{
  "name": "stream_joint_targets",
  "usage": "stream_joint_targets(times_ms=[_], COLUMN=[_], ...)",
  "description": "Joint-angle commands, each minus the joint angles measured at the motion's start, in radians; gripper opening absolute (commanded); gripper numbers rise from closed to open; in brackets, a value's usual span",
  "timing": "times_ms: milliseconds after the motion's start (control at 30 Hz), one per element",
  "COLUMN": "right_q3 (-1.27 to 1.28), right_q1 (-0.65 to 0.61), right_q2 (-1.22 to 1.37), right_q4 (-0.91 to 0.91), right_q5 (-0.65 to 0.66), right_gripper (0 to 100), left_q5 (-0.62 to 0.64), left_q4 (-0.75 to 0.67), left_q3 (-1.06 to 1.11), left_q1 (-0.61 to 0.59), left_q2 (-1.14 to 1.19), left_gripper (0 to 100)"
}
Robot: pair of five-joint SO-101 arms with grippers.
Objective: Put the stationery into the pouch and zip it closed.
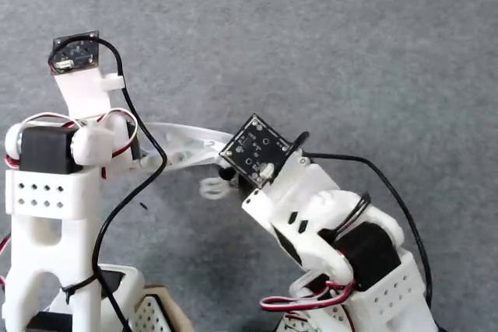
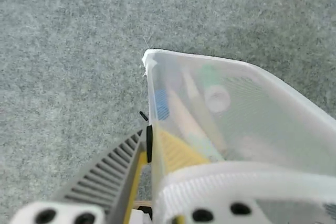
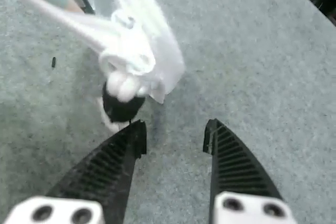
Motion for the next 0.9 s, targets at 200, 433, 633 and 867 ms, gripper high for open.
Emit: stream_joint_targets(times_ms=[200,433,633,867], right_q3=[-0.054,-0.059,-0.044,0.136], right_q1=[-0.015,-0.187,-0.226,-0.218], right_q2=[-0.013,-0.013,-0.012,-0.012], right_q4=[0.153,0.149,-0.021,-0.273], right_q5=[-0.008,-0.21,-0.278,-0.279], right_gripper=[19.8,19.8,19.8,19.8], left_q5=[-0.006,-0.005,-0.003,-0.003], left_q4=[0.0,0.0,0.0,0.0], left_q3=[-0.012,-0.013,-0.015,-0.015], left_q1=[-0.013,-0.013,-0.013,-0.013], left_q2=[0.029,0.034,0.031,0.029], left_gripper=[3,3,3,3])
